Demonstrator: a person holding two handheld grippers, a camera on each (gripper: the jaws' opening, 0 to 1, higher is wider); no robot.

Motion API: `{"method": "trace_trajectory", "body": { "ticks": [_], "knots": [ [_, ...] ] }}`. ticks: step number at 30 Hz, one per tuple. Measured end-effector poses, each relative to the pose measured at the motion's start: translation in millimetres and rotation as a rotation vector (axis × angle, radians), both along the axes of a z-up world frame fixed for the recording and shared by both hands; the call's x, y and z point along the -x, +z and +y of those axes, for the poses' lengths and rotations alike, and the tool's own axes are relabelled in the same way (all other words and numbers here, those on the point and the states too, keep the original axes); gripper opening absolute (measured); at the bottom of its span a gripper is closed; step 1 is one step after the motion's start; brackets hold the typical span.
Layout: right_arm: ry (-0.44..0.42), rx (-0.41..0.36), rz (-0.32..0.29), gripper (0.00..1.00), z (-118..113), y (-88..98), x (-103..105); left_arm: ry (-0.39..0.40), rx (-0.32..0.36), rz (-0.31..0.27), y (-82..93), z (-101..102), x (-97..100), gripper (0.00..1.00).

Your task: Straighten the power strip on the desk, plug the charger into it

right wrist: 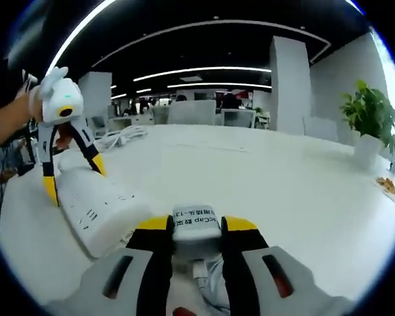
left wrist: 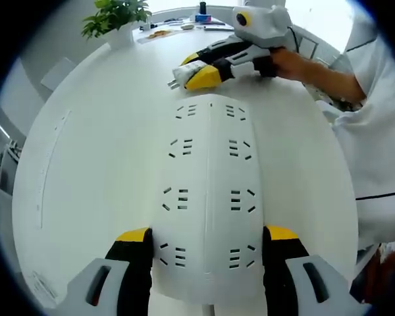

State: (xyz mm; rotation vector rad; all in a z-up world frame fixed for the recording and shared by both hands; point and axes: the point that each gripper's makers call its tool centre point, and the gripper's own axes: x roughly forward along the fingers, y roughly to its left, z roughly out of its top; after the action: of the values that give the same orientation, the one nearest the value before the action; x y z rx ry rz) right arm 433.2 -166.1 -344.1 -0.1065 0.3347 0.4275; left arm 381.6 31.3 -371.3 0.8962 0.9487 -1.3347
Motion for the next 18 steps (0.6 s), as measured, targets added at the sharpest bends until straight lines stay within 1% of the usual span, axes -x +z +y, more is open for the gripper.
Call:
{"method": "trace_trajectory", "body": {
  "ticks": [1, 2, 4, 5, 6, 7, 9, 10, 11, 12, 13, 14, 15, 16, 18],
  "knots": [
    [0.009, 0.011, 0.026, 0.27, -0.9, 0.1, 2.6, 0.001, 0.002, 0.001, 0.1, -0.6, 1.4, 0.68],
    [0.015, 0.009, 0.039, 0.27, -1.5, 4.0, 4.3, 0.001, 0.004, 0.003, 0.2, -0.3, 0.2, 0.68],
    [0.065, -0.026, 0.054, 0.27, 4.8, 17.2, 10.4, 0.002, 0.006, 0.003, 0.4, -0.1, -0.6, 0.68],
    [0.098, -0.043, 0.077, 0.27, 6.6, 26.2, 14.6, 0.002, 0.006, 0.002, 0.6, 0.0, -0.5, 0.68],
    [0.133, -0.038, 0.073, 0.27, 11.0, 37.3, 18.3, 0.003, 0.006, 0.003, 0.3, 0.3, -3.6, 0.68],
    [0.171, -0.013, 0.066, 0.27, 16.1, 47.7, 22.7, 0.002, 0.006, 0.004, 0.4, 0.2, -3.6, 0.68],
    [0.258, 0.007, 0.13, 0.27, 31.0, 60.2, 38.0, 0.002, 0.004, 0.004, 0.7, 0.4, -1.6, 0.68],
    [0.292, -0.005, 0.165, 0.27, 38.2, 62.6, 44.3, 0.002, 0.004, 0.004, 0.9, 0.6, -0.7, 0.68],
    [0.303, -0.011, 0.183, 0.27, 40.2, 62.7, 45.6, 0.002, 0.003, 0.003, 1.0, 0.7, 0.2, 0.68],
    [0.342, -0.045, 0.271, 0.27, 51.5, 60.5, 55.4, 0.001, 0.002, 0.004, 1.2, 0.9, 1.2, 0.68],
    [0.363, -0.057, 0.324, 0.27, 58.0, 57.4, 61.9, 0.002, 0.002, 0.004, 1.3, 1.0, 1.8, 0.68],
    [0.366, -0.077, 0.376, 0.27, 62.6, 53.5, 65.6, 0.002, 0.002, 0.004, 1.1, 1.3, -0.1, 0.68],
    [0.365, -0.083, 0.424, 0.27, 63.3, 45.2, 63.6, 0.003, 0.002, 0.004, 1.1, 1.3, -0.3, 0.68],
    [0.377, -0.064, 0.443, 0.27, 65.4, 40.7, 64.7, 0.003, 0.003, 0.004, 1.1, 1.7, -0.4, 0.68],
    [0.339, -0.012, 0.47, 0.27, 62.7, 28.7, 59.2, 0.006, 0.004, 0.004, 1.3, 2.1, 0.8, 0.68]
  ]
}}
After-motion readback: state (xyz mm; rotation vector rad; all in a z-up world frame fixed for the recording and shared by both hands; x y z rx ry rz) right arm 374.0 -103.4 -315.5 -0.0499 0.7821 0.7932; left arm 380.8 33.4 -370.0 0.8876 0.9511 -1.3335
